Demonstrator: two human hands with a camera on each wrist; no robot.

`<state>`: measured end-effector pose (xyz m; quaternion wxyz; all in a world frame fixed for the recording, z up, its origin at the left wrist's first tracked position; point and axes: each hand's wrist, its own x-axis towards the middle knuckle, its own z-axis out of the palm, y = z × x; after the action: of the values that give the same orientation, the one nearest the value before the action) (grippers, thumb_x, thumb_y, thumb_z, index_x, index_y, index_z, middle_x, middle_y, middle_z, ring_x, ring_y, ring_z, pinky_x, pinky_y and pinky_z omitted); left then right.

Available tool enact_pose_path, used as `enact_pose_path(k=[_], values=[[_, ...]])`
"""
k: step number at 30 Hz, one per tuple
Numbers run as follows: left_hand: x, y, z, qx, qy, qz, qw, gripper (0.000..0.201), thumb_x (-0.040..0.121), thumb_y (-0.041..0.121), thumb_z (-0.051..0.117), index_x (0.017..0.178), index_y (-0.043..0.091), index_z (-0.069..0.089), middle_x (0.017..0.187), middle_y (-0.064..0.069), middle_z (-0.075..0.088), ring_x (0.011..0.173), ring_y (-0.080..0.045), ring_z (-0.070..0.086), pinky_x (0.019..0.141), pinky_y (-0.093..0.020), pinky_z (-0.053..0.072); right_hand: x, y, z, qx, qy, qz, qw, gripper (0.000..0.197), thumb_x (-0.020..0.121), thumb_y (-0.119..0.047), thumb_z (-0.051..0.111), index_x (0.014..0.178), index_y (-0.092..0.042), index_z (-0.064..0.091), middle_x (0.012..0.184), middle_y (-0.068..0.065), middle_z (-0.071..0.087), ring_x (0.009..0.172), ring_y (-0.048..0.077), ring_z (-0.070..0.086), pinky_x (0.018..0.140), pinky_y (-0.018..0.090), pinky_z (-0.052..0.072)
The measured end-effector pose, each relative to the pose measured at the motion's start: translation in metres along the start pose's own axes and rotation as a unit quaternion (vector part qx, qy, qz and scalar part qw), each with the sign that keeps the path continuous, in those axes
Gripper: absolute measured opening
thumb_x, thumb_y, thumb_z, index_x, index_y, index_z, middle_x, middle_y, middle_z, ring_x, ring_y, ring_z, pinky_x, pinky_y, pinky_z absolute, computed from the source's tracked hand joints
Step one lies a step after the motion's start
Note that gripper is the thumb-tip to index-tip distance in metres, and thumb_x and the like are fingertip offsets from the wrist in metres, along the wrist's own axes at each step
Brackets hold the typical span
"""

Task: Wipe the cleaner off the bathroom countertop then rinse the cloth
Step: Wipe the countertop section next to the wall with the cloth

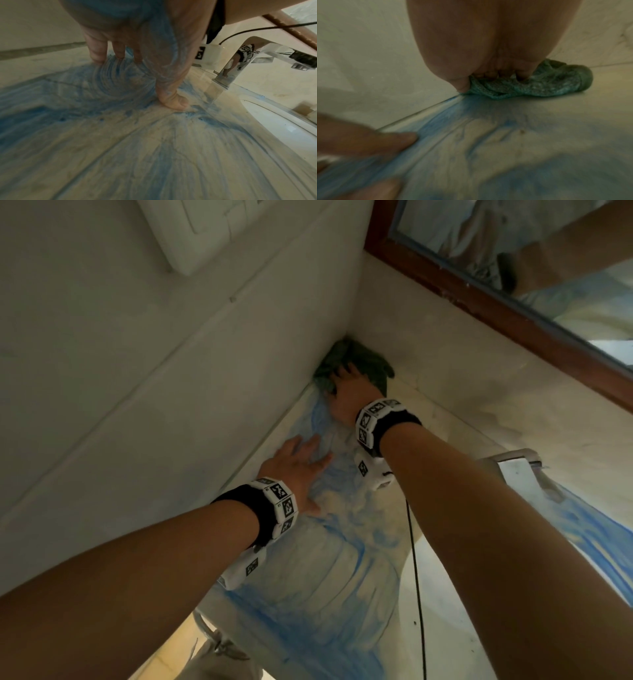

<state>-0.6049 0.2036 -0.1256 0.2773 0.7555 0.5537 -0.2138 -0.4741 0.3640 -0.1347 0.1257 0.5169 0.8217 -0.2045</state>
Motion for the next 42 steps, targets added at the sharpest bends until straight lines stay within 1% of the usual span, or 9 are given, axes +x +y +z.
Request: enact_pose_path(k=[8, 14, 18, 21, 24, 31, 34, 37, 42], values=[[0.000, -0.001, 0.002, -0.001, 0.023, 0.007, 1.000, 0.114, 0.073, 0.067, 0.068, 0.152, 0.039, -0.009, 0.160, 0.003, -0.021, 0.147, -0.030, -0.007, 0.118, -0.047, 0.017, -0.056, -0.004, 0.020, -0.005, -0.048, -0.057, 0.997, 0.063, 0.102, -0.036, 0.038, 0.156, -0.017, 0.011, 0.163, 0.003, 0.002, 0.150, 0.026, 0.000, 0.121, 0.047, 0.006], [0.001, -0.001, 0.001, -0.001, 0.014, 0.003, 1.000, 0.111, 0.075, 0.067, 0.067, 0.153, 0.041, -0.008, 0.160, 0.004, -0.023, 0.148, -0.028, -0.010, 0.118, -0.045, 0.020, -0.018, 0.011, 0.009, -0.023, -0.018, -0.047, 0.998, 0.059, 0.102, -0.031, 0.037, 0.155, -0.018, 0.016, 0.163, 0.005, 0.005, 0.150, 0.028, 0.004, 0.120, 0.047, 0.010], [-0.002, 0.000, -0.001, 0.004, 0.009, 0.000, 1.000, 0.110, 0.075, 0.068, 0.065, 0.152, 0.041, -0.008, 0.160, 0.005, -0.023, 0.148, -0.026, -0.011, 0.118, -0.043, 0.020, 0.023, 0.017, 0.004, -0.007, 0.025, -0.017, 1.000, 0.059, 0.102, -0.044, 0.026, 0.153, -0.015, 0.026, 0.162, 0.006, 0.016, 0.148, 0.027, 0.013, 0.121, 0.042, 0.010], [-0.003, 0.001, -0.002, 0.009, 0.006, -0.001, 1.000, 0.109, 0.075, 0.068, 0.065, 0.152, 0.041, -0.008, 0.160, 0.005, -0.022, 0.148, -0.026, -0.011, 0.118, -0.044, 0.019, 0.032, 0.029, 0.000, 0.051, 0.029, 0.004, 0.998, 0.065, 0.099, -0.052, 0.023, 0.155, -0.018, 0.022, 0.161, 0.005, 0.020, 0.146, 0.025, 0.021, 0.121, 0.037, 0.014], [-0.002, 0.001, -0.002, 0.008, 0.007, -0.004, 1.000, 0.110, 0.075, 0.069, 0.065, 0.152, 0.042, -0.008, 0.160, 0.006, -0.022, 0.148, -0.026, -0.011, 0.118, -0.046, 0.020, 0.017, 0.043, 0.005, 0.087, 0.045, 0.013, 0.995, 0.055, 0.104, -0.039, 0.027, 0.154, -0.016, 0.025, 0.159, 0.002, 0.024, 0.145, 0.021, 0.023, 0.120, 0.030, 0.011], [-0.003, 0.000, -0.001, 0.001, 0.011, 0.000, 1.000, 0.111, 0.073, 0.070, 0.066, 0.153, 0.041, -0.006, 0.160, 0.006, -0.021, 0.147, -0.027, -0.011, 0.119, -0.044, 0.017, -0.059, 0.094, 0.029, 0.111, 0.070, 0.098, 0.987, 0.066, 0.092, -0.052, 0.021, 0.144, -0.019, 0.044, 0.153, 0.005, 0.037, 0.138, 0.024, 0.037, 0.117, 0.038, 0.025], [-0.003, 0.001, -0.002, 0.003, 0.016, -0.003, 1.000, 0.110, 0.074, 0.069, 0.066, 0.153, 0.041, -0.005, 0.160, 0.006, -0.020, 0.147, -0.027, -0.010, 0.118, -0.044, 0.019, -0.066, 0.095, 0.035, 0.079, 0.066, 0.143, 0.984, 0.054, 0.099, -0.039, 0.030, 0.146, -0.016, 0.041, 0.154, 0.009, 0.034, 0.139, 0.028, 0.034, 0.117, 0.040, 0.024], [-0.004, 0.003, -0.004, 0.006, 0.025, -0.007, 1.000, 0.109, 0.073, 0.068, 0.067, 0.153, 0.041, -0.002, 0.160, 0.005, -0.017, 0.147, -0.028, -0.008, 0.117, -0.046, 0.022, -0.056, 0.075, 0.031, 0.064, 0.061, 0.180, 0.980, 0.054, 0.098, -0.037, 0.026, 0.145, -0.014, 0.038, 0.153, 0.012, 0.034, 0.137, 0.032, 0.033, 0.114, 0.048, 0.026], [-0.003, 0.003, -0.005, 0.020, 0.022, -0.004, 1.000, 0.111, 0.072, 0.070, 0.067, 0.153, 0.041, -0.004, 0.160, 0.004, -0.018, 0.147, -0.030, -0.006, 0.116, -0.047, 0.022, -0.033, 0.029, 0.012, 0.050, 0.051, 0.129, 0.989, 0.056, 0.099, -0.038, 0.034, 0.153, -0.023, 0.025, 0.162, 0.006, 0.012, 0.147, 0.032, 0.008, 0.118, 0.057, 0.008]])
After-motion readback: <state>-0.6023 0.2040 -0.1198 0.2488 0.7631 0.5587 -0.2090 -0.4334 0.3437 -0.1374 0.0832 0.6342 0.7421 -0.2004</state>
